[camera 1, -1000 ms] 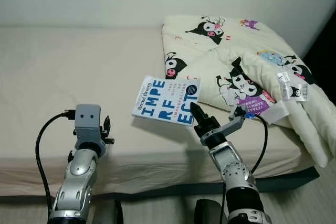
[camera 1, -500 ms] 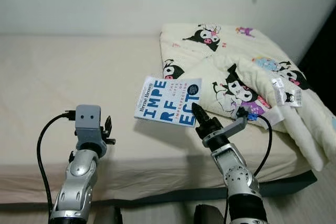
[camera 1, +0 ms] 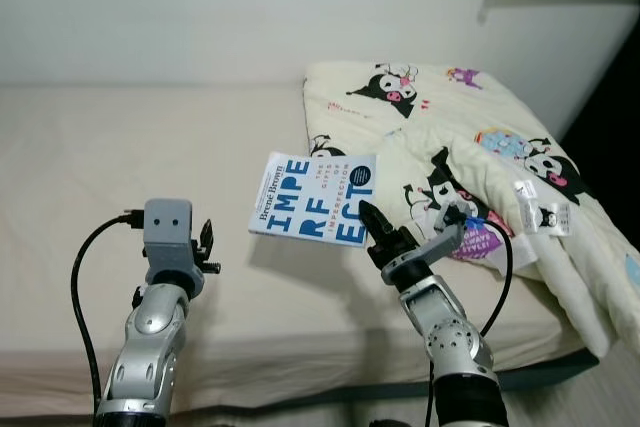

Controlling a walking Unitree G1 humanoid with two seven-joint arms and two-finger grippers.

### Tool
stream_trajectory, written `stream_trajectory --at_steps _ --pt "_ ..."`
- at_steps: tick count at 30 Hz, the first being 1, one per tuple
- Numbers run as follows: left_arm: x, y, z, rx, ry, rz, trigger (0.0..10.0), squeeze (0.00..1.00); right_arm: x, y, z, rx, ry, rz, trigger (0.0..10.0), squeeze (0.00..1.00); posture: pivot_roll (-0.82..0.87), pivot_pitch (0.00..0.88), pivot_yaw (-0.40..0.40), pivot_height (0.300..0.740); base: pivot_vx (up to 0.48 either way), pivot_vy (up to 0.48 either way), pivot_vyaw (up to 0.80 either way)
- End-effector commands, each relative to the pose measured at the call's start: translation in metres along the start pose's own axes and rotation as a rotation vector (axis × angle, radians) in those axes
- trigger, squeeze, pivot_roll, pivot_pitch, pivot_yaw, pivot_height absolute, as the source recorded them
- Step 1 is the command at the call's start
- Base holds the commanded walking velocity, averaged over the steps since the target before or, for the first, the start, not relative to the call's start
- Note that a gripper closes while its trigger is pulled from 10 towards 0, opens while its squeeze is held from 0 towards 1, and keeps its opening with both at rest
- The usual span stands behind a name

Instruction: Clean up the room

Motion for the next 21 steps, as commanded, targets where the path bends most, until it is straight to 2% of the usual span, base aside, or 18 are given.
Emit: stream_trajectory --at_steps 1,21 --pt "-0.0012 -0.0052 0.0003 -0.012 0.010 -0.019 10.0 0.00 0.0030 0.0019 -0.0108 -0.004 0.046 0.007 10.0 0.00 0.10 0.000 -0.073 0.671 0.000 0.000 0.00" --pt "-0.0042 -0.0067 -0.0039 -0.029 0.034 -0.018 10.0 0.00 0.0020 -0.0020 -0.0132 -0.025 0.043 -0.014 10.0 0.00 0.10 0.007 -0.080 0.736 0.000 0.000 0.00"
Point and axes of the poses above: a point about 5 cm out from each wrist's last joint towards the gripper, its own x axis pointing out of the wrist towards the gripper, its own y axis along the axis of the wrist's last joint, z = x × y, the point moved 1 cm from there along x, pointing out of the wrist towards the gripper, and after that the axes turned 12 degrees about x, right-handed, at the moved point
